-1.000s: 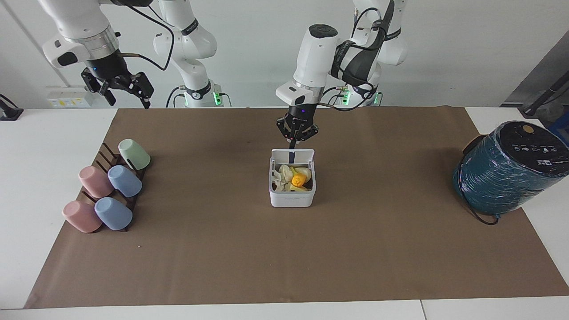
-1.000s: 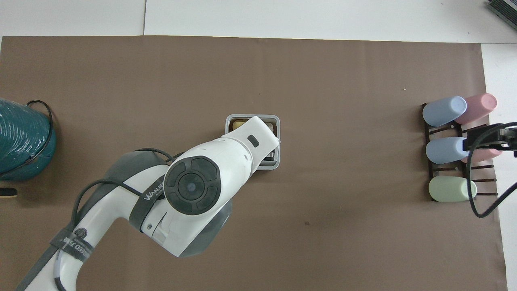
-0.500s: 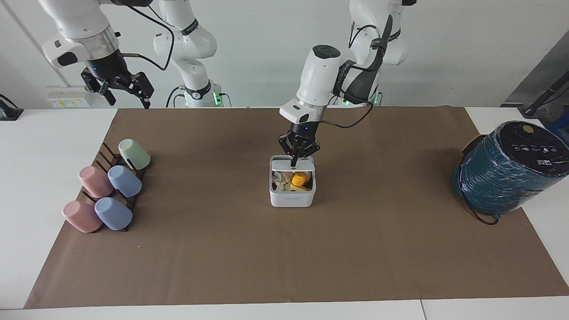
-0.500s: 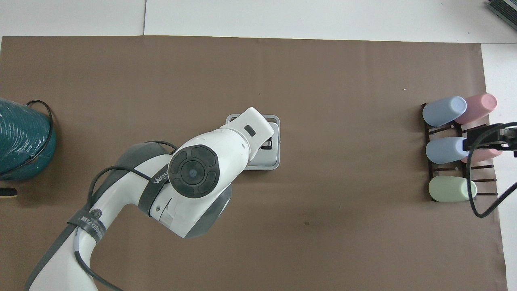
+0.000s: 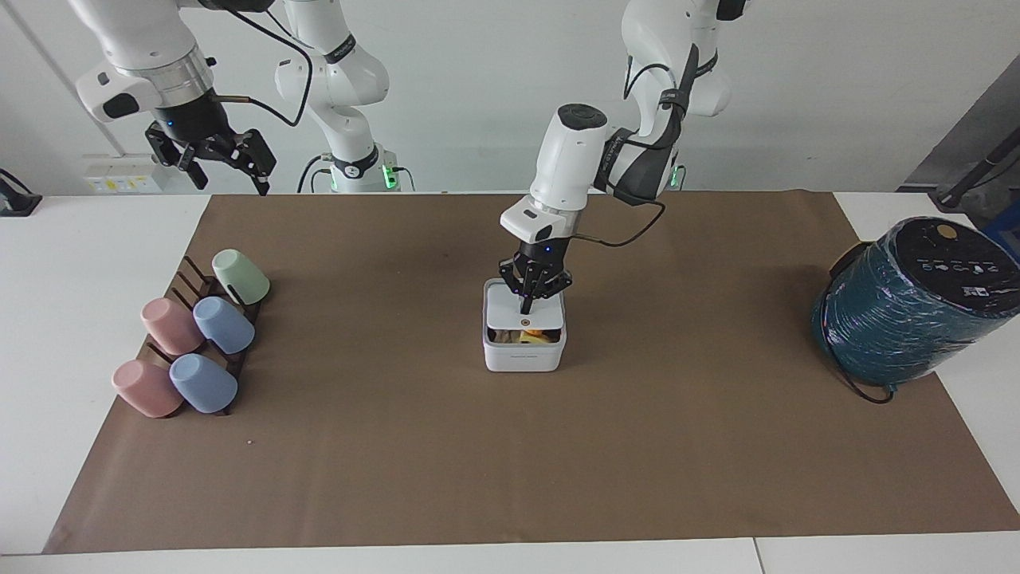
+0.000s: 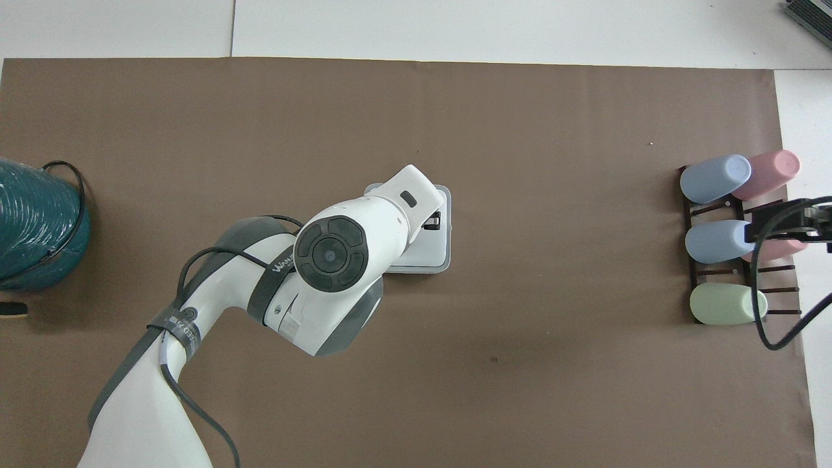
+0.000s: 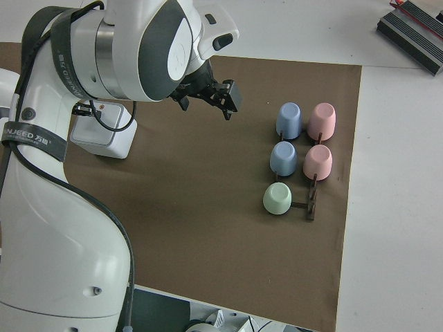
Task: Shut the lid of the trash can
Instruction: 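Lower the white lid onto the bin and press it down with the left gripper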
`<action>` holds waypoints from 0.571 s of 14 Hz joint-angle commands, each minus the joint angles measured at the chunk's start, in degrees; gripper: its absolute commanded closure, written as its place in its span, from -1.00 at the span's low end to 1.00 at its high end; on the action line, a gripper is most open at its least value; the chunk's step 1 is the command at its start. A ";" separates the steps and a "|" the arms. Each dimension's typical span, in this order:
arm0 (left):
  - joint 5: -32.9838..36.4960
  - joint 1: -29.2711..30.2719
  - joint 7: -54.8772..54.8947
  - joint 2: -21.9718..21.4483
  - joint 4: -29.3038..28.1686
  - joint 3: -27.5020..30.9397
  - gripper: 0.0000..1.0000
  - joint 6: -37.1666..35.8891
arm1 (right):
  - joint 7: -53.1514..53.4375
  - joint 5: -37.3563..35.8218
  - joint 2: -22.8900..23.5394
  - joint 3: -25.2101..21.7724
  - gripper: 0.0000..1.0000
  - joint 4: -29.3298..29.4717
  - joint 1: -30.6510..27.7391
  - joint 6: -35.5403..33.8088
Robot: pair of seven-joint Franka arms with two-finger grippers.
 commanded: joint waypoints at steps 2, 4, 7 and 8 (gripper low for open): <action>0.22 0.01 -0.65 5.09 3.59 -0.18 1.00 0.89 | -0.69 0.15 -0.36 -0.05 -1.00 0.25 -0.02 -0.66; 0.30 -0.08 -0.47 5.18 3.24 -0.18 1.00 0.89 | -0.69 0.24 -0.36 -0.05 -1.00 0.25 -0.02 -0.66; 0.30 -0.25 -0.47 5.45 3.41 -0.09 1.00 -0.33 | -0.69 0.24 -0.36 -0.05 -1.00 0.25 -0.02 -0.66; 0.13 -0.08 -0.47 5.45 3.68 -0.18 1.00 -0.77 | -0.69 0.24 -0.36 -0.05 -1.00 0.25 -0.02 -0.66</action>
